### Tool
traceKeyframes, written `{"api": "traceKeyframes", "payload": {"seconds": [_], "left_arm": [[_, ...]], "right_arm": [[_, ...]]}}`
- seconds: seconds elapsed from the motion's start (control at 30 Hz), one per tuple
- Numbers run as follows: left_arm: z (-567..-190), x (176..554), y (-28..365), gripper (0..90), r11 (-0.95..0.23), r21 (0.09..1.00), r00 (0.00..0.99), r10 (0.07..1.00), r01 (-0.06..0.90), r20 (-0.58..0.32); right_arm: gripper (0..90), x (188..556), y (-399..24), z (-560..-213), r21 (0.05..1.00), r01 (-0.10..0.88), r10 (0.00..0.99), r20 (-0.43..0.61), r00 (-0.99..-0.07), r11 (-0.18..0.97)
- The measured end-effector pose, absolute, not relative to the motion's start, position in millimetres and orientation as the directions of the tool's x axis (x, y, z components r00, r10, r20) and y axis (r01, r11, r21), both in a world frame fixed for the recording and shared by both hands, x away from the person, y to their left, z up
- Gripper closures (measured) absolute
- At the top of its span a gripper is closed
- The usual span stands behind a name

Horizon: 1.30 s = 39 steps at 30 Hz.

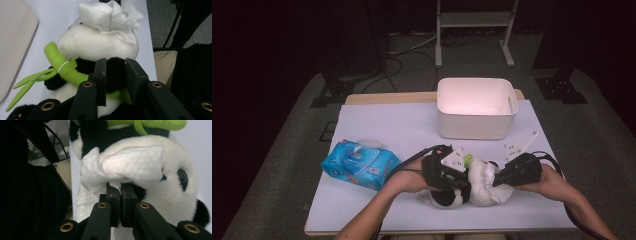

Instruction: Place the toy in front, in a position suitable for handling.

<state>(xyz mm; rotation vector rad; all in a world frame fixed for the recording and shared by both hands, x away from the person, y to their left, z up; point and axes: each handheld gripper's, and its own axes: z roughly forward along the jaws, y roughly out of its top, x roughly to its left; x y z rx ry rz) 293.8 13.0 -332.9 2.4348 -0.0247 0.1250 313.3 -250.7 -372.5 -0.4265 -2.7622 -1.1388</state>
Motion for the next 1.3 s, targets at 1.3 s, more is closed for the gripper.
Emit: {"api": "traceKeyframes", "payload": {"seconds": [1.3], "left_arm": [[-322, 319, 11, 57.7, -0.739, 0.673, 0.994, 0.083, 0.017, 0.065]], "right_arm": [[85.8, 319, -248, -366, 0.683, 0.286, 0.212, 0.193, -0.958, 0.672]]}}
